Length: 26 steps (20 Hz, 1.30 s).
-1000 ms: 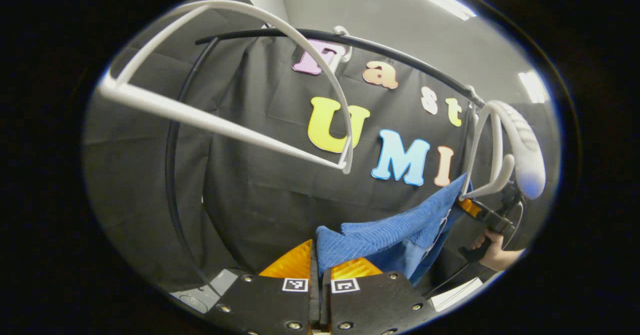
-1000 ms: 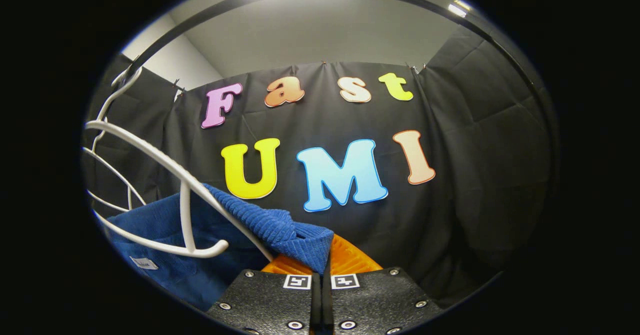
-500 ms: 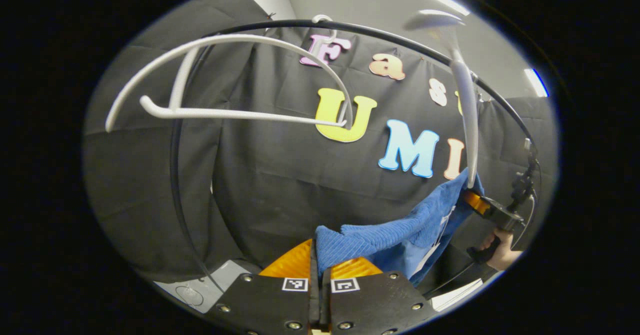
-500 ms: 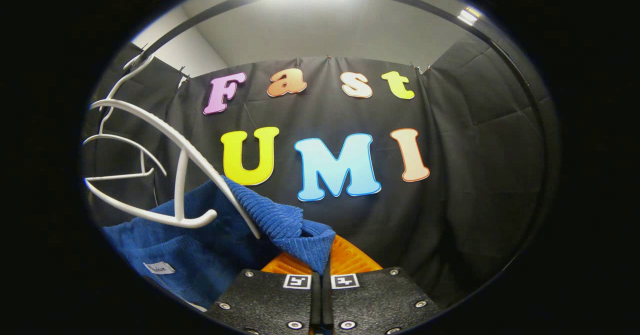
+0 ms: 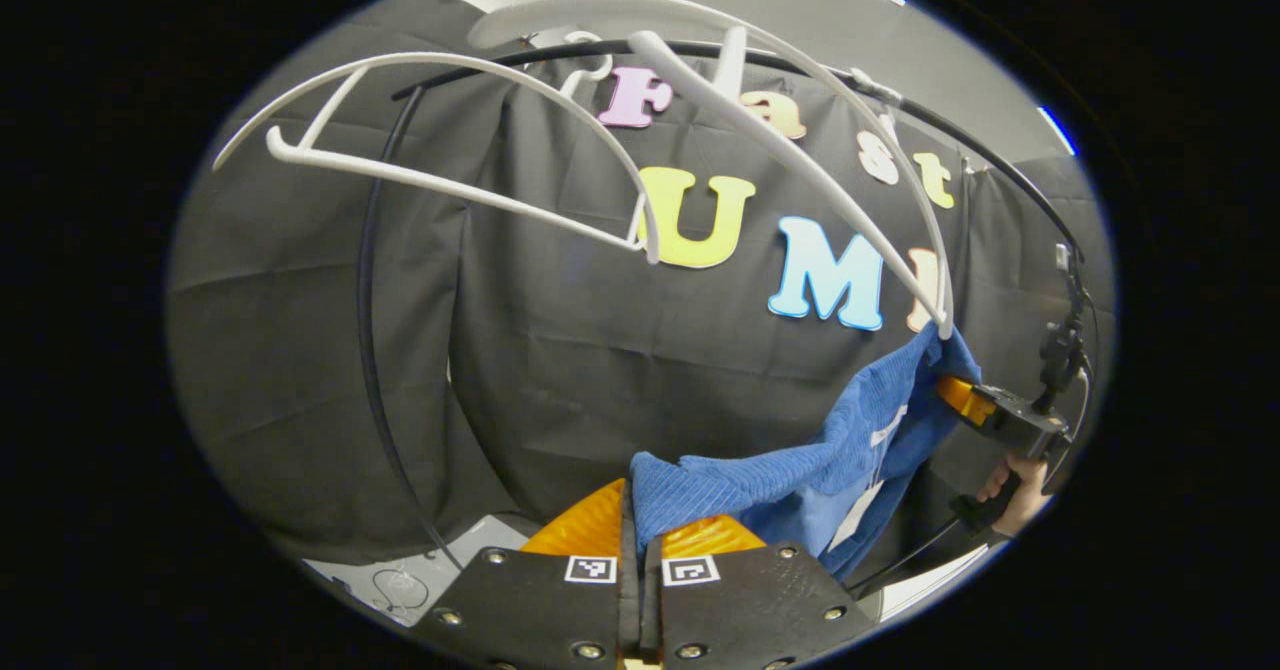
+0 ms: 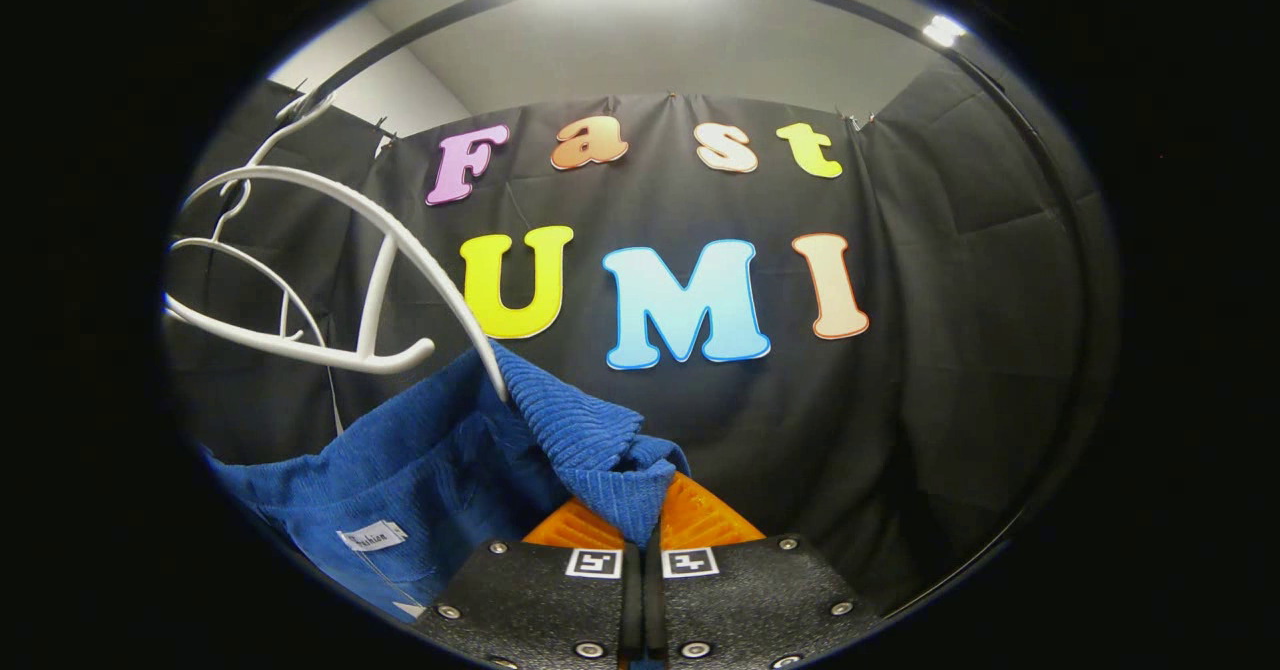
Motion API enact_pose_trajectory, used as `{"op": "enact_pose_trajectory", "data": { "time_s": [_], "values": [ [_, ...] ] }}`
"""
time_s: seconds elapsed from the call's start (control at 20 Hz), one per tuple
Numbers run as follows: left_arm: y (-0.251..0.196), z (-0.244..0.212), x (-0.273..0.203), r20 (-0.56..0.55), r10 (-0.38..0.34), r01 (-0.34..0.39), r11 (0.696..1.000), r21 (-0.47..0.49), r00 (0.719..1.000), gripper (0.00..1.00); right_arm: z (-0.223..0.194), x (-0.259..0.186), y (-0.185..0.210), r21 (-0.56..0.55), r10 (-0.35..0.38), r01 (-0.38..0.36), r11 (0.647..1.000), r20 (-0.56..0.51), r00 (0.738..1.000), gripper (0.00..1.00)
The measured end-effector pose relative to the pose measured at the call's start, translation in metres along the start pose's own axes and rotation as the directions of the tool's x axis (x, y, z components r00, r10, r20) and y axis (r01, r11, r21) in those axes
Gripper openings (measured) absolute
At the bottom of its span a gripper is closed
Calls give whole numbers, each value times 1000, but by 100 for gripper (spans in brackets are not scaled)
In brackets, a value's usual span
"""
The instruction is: Grasp the clothes on the hanger with both hands and then place them into the laundry hamper below.
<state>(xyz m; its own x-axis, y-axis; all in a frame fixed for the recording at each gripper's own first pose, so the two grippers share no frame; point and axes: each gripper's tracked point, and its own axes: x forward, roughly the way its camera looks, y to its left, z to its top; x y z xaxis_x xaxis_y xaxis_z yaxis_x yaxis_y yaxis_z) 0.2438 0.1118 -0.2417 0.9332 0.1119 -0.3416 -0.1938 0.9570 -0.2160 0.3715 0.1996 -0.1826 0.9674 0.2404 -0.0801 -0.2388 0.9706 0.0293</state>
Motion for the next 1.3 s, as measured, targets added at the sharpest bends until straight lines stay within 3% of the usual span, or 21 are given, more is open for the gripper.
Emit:
{"op": "enact_pose_trajectory", "data": {
  "time_s": [0.25, 0.6, 0.7, 1.0, 1.3],
  "values": [
    [18, -4, -37, -3, 68, -68, 989, -134, 998, 1, -36, -44, -20, 25, 21, -18, 1000, -92, 996, 0],
    [21, -12, -116, 8, 75, -73, 989, -127, 997, 1, -38, -117, -33, 1, 56, -56, 998, -122, 991, 0],
    [20, -7, -134, 17, 40, -37, 991, -126, 999, 2, -39, -140, -34, 16, 51, -49, 999, -140, 989, 0],
    [9, 10, -177, 35, -106, 106, 994, -1, 994, 2, -22, -222, -26, 35, -26, 32, 999, -169, 985, 0],
    [-24, 30, -210, 55, -309, 308, 951, 32, 949, 2, 11, -279, 6, 51, -75, 83, 995, -140, 987, 0]
  ]
}}
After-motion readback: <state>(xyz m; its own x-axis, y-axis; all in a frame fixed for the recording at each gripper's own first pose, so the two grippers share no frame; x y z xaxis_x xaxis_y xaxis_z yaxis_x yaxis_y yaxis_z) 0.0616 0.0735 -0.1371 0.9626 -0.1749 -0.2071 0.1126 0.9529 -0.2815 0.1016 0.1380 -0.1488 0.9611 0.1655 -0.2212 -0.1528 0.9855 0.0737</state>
